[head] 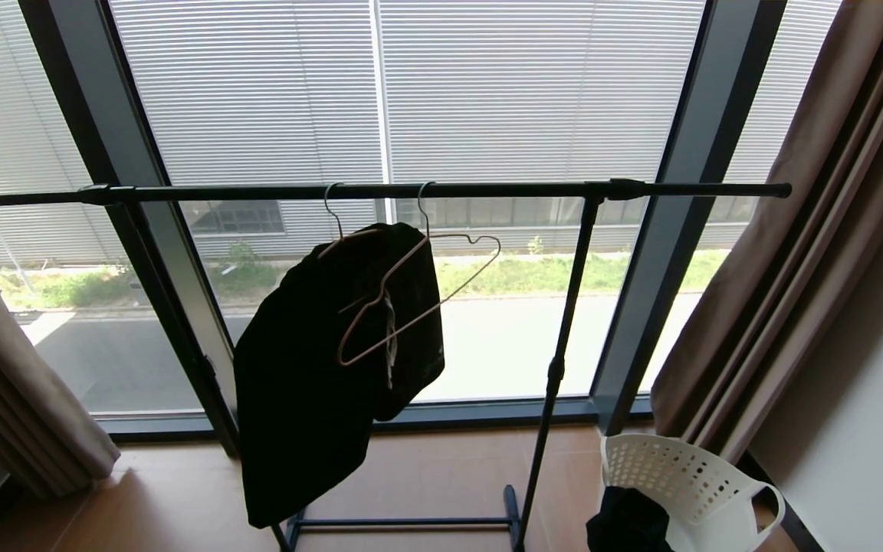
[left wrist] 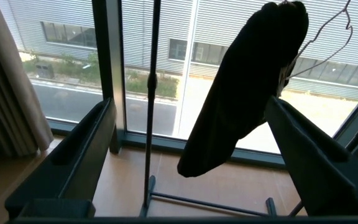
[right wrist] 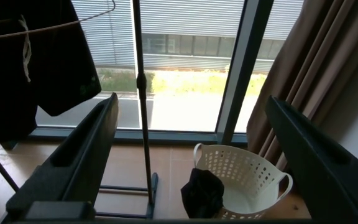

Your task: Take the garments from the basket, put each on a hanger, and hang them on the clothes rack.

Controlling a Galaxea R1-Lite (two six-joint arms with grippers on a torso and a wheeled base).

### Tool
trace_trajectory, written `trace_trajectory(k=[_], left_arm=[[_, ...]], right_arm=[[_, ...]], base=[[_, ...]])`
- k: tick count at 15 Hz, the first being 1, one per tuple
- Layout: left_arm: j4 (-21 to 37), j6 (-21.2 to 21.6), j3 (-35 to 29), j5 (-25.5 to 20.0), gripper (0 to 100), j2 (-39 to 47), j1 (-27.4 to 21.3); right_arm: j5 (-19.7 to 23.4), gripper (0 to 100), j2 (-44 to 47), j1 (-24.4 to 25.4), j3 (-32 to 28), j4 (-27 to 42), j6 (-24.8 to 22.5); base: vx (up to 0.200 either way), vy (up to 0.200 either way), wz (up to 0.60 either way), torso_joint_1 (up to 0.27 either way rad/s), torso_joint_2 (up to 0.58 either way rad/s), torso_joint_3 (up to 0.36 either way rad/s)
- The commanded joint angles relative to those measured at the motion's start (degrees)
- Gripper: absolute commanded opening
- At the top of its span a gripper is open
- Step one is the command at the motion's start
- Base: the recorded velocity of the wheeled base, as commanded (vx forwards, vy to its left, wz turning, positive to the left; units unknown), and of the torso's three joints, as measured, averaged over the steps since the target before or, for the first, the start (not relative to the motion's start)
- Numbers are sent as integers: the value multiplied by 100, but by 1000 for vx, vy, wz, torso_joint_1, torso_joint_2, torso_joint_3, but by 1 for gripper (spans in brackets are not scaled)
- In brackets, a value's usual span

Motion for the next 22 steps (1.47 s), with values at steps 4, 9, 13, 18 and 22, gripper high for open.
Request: trace_trajectory(k=[4,9,13,18,22], left_arm=[[-1,128,0,18,100,35,1],[-1,145,0,18,100,35,1],[-1,163,0,18,100,35,1],[-1,233,0,27,100,35,1],[-1,189,0,45,100,35,1]], right_arm=[[2,100,7,5,0,-4,4],[-7,100,7,5,0,-4,13],[-7,100,7,5,0,-4,13],[-15,100,7,5,0,-4,22],[-24,100,7,5,0,-13,22]], base=[[0,0,0,-151,362,209],[0,0,0,-165,434,264],[0,0,0,-194,549,348],[0,0,0,-169,527,353],[0,0,0,-126,495,363]])
